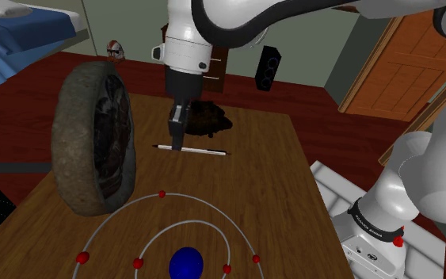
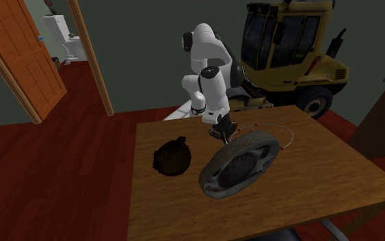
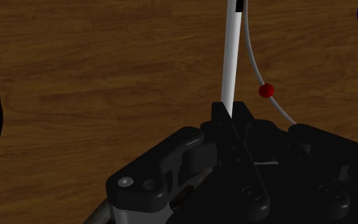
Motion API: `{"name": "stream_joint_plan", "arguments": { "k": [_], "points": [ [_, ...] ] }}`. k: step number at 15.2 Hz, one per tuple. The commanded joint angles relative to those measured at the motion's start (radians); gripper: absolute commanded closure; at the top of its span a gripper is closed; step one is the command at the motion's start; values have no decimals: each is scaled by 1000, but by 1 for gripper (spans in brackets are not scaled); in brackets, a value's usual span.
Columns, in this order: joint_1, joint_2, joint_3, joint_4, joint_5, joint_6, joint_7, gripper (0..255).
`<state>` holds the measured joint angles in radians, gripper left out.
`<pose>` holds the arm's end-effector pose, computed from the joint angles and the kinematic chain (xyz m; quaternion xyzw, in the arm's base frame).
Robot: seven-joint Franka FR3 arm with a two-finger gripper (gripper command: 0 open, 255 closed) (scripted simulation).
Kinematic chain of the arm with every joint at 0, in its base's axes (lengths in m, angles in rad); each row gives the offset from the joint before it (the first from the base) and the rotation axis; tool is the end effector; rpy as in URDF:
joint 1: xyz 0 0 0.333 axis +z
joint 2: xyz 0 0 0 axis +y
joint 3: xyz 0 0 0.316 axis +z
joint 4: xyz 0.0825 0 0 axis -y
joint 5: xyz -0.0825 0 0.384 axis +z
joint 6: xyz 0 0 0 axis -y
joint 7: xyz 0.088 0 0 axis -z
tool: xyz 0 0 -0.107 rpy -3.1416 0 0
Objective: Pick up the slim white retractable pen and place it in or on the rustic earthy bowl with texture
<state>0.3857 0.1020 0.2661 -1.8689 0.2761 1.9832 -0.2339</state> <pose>0.4611 0.3680 0.4642 -0.9168 -0.3740 0.0219 0.1382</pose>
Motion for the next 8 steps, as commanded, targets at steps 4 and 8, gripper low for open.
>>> {"name": "stream_joint_plan", "arguments": {
  "k": [4, 8],
  "points": [
    [-2, -14, -2, 49, -3, -62, 13, 255],
    [-4, -20, -2, 90, -5, -107, 24, 255]
  ]
}}
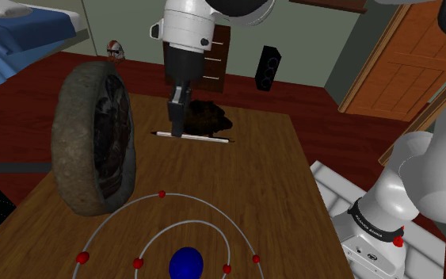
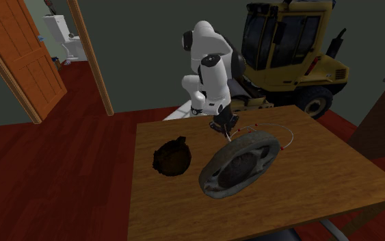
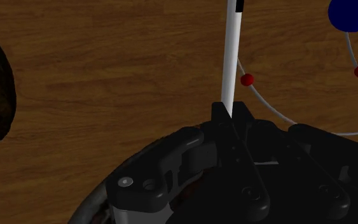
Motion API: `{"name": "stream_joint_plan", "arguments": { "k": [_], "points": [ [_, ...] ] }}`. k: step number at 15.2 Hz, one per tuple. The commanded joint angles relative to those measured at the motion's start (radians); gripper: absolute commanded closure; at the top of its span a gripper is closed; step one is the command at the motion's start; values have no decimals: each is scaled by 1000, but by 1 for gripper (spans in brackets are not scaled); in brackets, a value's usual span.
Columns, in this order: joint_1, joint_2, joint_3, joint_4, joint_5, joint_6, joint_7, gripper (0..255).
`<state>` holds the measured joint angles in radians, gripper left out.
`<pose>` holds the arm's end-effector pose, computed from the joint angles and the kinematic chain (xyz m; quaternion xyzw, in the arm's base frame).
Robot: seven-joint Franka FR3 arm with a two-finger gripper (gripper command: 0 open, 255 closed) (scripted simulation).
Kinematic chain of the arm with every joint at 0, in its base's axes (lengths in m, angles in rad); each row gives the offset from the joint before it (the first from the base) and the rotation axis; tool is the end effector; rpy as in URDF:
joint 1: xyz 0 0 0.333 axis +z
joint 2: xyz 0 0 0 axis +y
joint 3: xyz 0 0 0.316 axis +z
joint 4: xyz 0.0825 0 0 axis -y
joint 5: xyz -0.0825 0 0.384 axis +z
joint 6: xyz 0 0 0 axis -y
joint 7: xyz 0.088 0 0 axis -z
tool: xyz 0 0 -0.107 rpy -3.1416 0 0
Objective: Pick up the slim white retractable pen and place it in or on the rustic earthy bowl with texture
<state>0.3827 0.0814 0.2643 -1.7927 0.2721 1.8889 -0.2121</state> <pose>0.4604 0.3676 0.5042 -0.9168 -0.3740 0.0220 0.1382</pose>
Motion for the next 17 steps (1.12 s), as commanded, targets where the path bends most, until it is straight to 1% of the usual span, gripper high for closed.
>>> {"name": "stream_joint_plan", "arguments": {
  "k": [1, 6, 10, 14, 17],
  "points": [
    [-12, 10, -11, 29, -3, -25, -16, 255],
    [-68, 72, -58, 129, -16, -89, -103, 255],
    [-111, 140, -90, 235, -27, -148, -167, 255],
    [-154, 226, -119, 371, -39, -216, -224, 255],
    [-185, 306, -137, 499, -47, -276, -262, 255]
  ]
}}
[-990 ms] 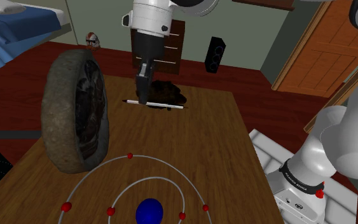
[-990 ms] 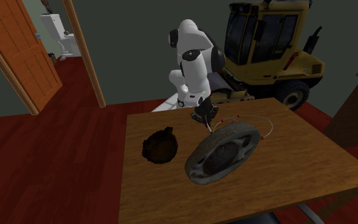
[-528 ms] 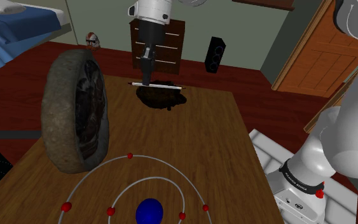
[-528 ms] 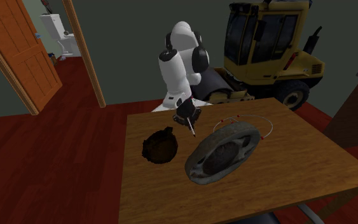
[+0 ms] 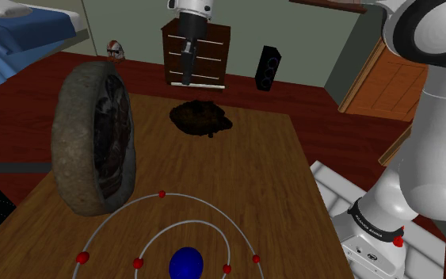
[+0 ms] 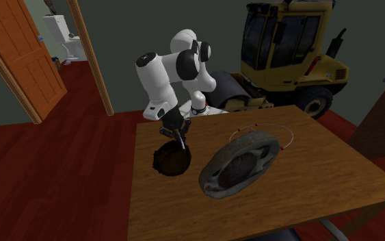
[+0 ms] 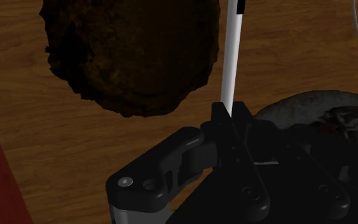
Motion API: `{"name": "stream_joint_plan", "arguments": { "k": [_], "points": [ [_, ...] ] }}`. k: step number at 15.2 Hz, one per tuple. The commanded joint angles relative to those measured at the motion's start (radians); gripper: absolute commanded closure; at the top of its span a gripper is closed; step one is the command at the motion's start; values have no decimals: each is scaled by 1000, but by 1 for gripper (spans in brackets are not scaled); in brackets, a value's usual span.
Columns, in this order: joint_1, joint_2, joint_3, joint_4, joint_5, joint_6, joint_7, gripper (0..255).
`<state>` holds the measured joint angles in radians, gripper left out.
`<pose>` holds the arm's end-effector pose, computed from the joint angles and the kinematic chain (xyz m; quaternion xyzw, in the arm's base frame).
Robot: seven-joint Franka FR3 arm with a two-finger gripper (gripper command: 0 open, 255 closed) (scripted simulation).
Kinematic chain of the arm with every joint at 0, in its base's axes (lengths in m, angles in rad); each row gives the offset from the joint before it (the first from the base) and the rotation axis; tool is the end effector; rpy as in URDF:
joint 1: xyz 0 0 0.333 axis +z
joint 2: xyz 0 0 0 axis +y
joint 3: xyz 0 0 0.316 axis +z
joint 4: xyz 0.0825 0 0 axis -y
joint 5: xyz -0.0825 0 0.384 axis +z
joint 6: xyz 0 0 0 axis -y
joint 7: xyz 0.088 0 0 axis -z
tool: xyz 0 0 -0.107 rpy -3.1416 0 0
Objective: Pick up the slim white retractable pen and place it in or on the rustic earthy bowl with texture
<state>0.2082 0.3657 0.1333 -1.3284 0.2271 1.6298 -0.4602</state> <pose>0.6212 0.2292 0.5262 -0.9170 -0.3737 0.0219 0.1381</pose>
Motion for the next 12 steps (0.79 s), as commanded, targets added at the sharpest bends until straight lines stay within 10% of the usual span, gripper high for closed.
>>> {"name": "stream_joint_plan", "arguments": {
  "k": [1, 12],
  "points": [
    [-19, 47, -10, 75, -4, -36, -24, 255],
    [-19, 37, -12, -86, 1, 111, -59, 255]
  ]
}}
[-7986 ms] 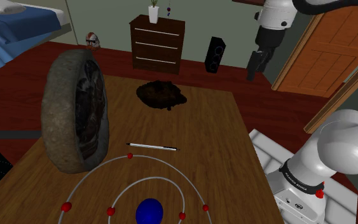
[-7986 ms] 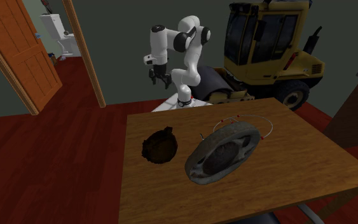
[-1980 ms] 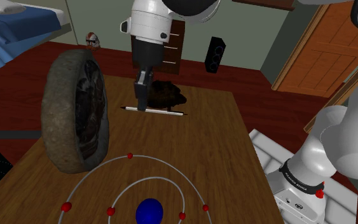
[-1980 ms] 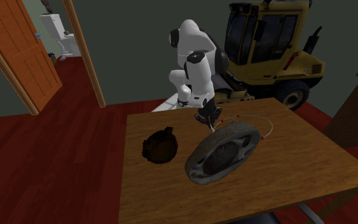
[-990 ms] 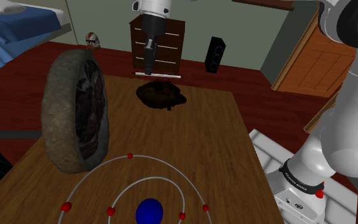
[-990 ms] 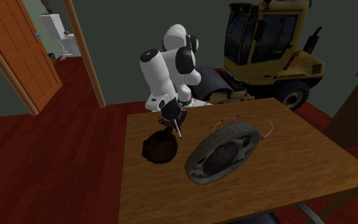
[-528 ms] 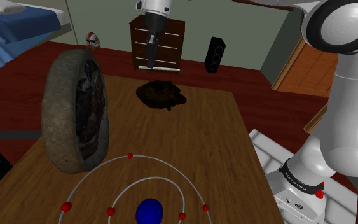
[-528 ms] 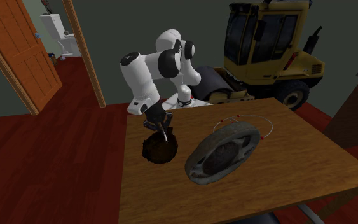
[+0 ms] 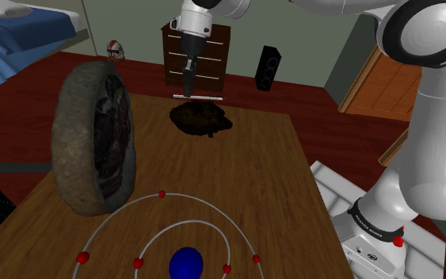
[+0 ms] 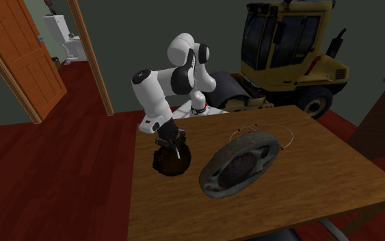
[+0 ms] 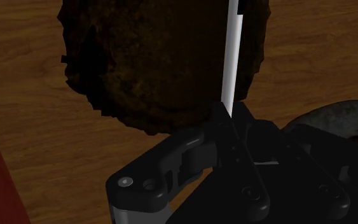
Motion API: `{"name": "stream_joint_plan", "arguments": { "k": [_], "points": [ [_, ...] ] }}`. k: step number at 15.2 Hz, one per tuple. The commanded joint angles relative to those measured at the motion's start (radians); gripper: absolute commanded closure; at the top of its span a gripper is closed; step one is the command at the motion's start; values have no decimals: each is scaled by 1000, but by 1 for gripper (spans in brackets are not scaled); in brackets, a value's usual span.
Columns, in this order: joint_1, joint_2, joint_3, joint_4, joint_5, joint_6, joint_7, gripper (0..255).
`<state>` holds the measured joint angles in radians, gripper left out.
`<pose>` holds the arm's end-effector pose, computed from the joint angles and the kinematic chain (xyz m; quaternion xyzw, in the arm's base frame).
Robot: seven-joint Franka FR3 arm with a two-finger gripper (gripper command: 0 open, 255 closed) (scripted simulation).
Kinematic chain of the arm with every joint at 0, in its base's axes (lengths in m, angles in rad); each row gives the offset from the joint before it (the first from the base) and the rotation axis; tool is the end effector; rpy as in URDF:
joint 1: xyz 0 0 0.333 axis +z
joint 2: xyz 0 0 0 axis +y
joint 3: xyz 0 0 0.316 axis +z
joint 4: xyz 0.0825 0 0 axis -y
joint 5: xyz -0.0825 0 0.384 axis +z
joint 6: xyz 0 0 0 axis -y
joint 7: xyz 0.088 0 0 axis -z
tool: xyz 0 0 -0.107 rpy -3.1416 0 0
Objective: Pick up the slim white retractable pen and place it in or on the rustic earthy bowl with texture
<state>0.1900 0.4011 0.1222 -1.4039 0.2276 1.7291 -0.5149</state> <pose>0.6371 0.2136 0.4744 -0.9168 -0.3741 0.0224 0.1381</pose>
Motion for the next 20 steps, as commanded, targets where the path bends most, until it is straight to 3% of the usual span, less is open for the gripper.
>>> {"name": "stream_joint_plan", "arguments": {
  "k": [1, 6, 13, 14, 20],
  "points": [
    [-1, 3, -1, -22, 1, 25, -7, 255],
    [0, 10, -1, -74, 3, 82, -20, 255],
    [0, 10, -1, -74, 3, 82, -20, 255],
    [0, 10, -1, -74, 3, 82, -20, 0],
    [-4, 9, -3, -42, 2, 49, -18, 0]
  ]
}}
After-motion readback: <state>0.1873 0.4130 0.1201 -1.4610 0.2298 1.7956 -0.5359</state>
